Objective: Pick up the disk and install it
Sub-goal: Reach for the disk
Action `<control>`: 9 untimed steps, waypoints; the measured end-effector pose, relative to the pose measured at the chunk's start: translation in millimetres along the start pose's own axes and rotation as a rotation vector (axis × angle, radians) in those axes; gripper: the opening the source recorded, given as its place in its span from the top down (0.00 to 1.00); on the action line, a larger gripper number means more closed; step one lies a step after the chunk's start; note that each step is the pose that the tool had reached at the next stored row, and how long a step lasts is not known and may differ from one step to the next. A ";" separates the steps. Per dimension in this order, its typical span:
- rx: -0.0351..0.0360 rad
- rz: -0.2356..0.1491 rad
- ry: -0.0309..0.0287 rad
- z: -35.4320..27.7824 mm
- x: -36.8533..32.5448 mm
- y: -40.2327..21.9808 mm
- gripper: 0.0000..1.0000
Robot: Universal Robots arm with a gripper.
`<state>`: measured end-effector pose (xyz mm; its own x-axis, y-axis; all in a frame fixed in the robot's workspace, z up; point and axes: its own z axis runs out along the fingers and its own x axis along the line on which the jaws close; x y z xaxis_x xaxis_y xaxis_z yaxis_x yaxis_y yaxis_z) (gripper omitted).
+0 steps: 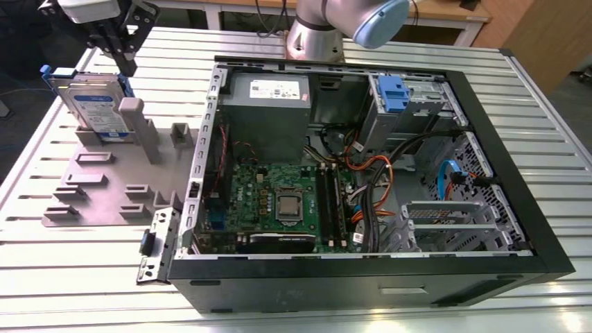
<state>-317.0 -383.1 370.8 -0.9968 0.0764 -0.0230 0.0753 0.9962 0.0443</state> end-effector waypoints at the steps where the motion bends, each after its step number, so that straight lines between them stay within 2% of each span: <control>1: 0.0000 0.000 0.0001 0.0 0.8 -0.1 0.89; 9: 0.0000 0.000 0.0002 0.1 3.4 -0.3 0.89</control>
<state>-320.4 -383.1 370.6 -0.9968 0.0764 -0.0228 0.0753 0.9962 0.0442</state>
